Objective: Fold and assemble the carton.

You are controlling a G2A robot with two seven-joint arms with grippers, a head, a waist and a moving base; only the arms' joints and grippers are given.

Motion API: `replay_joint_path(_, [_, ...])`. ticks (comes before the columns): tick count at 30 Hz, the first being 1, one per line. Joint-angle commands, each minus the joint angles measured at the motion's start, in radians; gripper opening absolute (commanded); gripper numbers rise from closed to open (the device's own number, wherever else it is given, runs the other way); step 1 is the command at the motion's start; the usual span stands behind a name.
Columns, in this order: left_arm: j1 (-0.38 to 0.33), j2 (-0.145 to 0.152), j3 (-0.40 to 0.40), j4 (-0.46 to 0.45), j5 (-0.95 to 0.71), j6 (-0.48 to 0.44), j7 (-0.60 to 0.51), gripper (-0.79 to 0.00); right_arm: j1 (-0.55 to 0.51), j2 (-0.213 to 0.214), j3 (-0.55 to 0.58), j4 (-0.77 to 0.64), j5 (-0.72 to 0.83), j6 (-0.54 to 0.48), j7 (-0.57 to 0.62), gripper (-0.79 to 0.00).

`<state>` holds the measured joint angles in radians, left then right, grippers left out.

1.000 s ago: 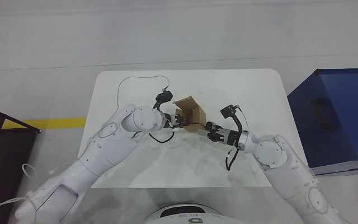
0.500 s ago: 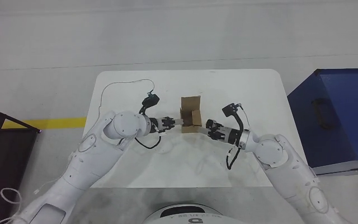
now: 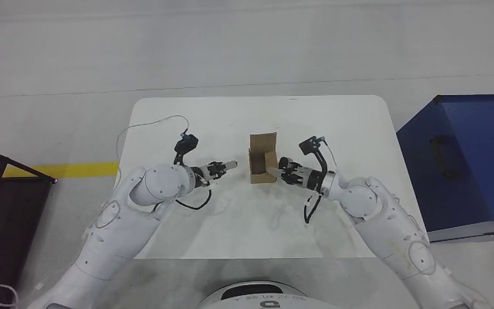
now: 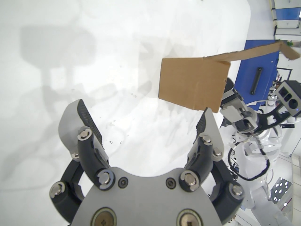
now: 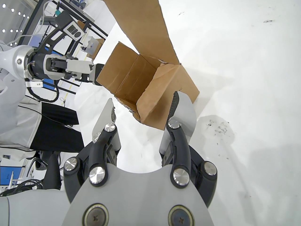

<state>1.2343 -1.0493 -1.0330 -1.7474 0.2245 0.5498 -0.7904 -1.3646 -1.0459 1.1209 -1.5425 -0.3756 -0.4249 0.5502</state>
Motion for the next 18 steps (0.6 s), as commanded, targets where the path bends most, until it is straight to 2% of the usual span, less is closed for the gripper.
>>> replay_joint_path(1, [-0.041,-0.015,0.033,0.04,-0.035,0.002,0.019,0.0,0.004,-0.001,-0.004,-0.002,-0.003,-0.001,0.007,-0.296])
replay_joint_path(7, [-0.153,-0.055,0.137,0.148,-0.078,-0.01,0.017,0.0,0.001,0.0,-0.006,-0.022,-0.007,-0.002,0.023,-0.292])
replay_joint_path(14, [-0.243,-0.093,0.226,0.25,-0.094,0.007,-0.001,0.0,-0.003,0.0,-0.012,-0.037,0.001,-0.013,0.042,-0.292])
replay_joint_path(15, [-0.252,-0.097,0.234,0.259,-0.095,0.009,-0.001,-0.028,-0.004,-0.001,-0.013,-0.04,0.004,-0.015,0.045,-0.296])
replay_joint_path(16, [-0.259,-0.1,0.24,0.265,-0.097,0.01,-0.002,-0.135,-0.004,0.0,-0.014,-0.042,0.007,-0.016,0.048,-0.289])
replay_joint_path(18, [-0.271,-0.105,0.248,0.271,-0.092,0.01,-0.001,-0.416,-0.006,0.0,-0.012,-0.045,0.008,-0.018,0.051,-0.289])
